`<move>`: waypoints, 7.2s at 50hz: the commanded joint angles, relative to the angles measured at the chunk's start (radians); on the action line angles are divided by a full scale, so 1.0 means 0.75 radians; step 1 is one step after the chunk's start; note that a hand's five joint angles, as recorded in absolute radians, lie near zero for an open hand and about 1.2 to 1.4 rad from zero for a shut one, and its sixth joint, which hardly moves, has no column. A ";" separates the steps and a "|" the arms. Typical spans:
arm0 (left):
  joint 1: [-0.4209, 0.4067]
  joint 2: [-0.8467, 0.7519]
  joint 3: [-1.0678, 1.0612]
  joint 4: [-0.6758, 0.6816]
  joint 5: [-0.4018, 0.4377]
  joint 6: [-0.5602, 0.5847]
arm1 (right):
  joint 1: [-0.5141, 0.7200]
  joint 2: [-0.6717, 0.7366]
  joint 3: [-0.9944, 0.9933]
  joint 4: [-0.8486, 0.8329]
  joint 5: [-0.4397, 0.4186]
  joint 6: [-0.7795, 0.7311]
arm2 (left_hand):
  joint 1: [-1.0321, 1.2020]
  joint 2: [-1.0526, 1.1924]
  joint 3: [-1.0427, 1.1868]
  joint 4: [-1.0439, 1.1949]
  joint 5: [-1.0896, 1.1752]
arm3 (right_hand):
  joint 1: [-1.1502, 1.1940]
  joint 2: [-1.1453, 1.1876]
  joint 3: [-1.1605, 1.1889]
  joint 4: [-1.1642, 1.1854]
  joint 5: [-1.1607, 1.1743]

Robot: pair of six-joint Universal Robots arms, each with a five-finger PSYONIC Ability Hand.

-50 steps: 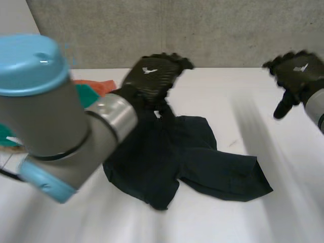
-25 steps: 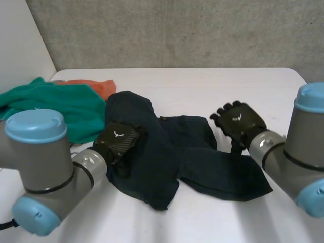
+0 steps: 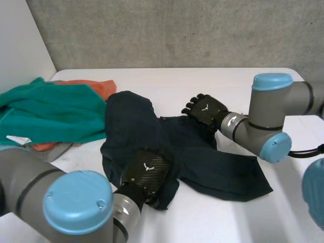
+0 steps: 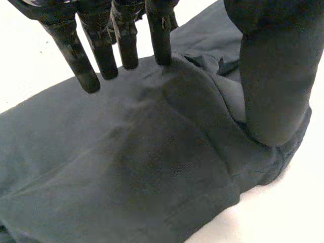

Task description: Fold the laundry.

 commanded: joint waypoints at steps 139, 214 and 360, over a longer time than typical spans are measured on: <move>0.206 0.778 0.139 -0.185 0.054 0.106 | -0.237 -1.321 0.681 0.325 0.278 -0.030 | 1.389 1.395 1.398 1.393 1.390 | 1.551 1.579 1.582 1.583 1.573; -0.267 -0.247 0.305 -0.257 -0.009 -0.237 | -0.123 -0.970 0.793 0.133 0.485 0.115 | 1.389 1.395 1.398 1.393 1.390 | 1.551 1.579 1.582 1.583 1.573; 0.283 -0.801 1.291 0.064 0.038 0.632 | -0.057 -0.174 0.341 -0.564 0.698 -0.155 | 1.389 1.395 1.398 1.393 1.390 | 1.346 1.375 1.378 1.379 1.369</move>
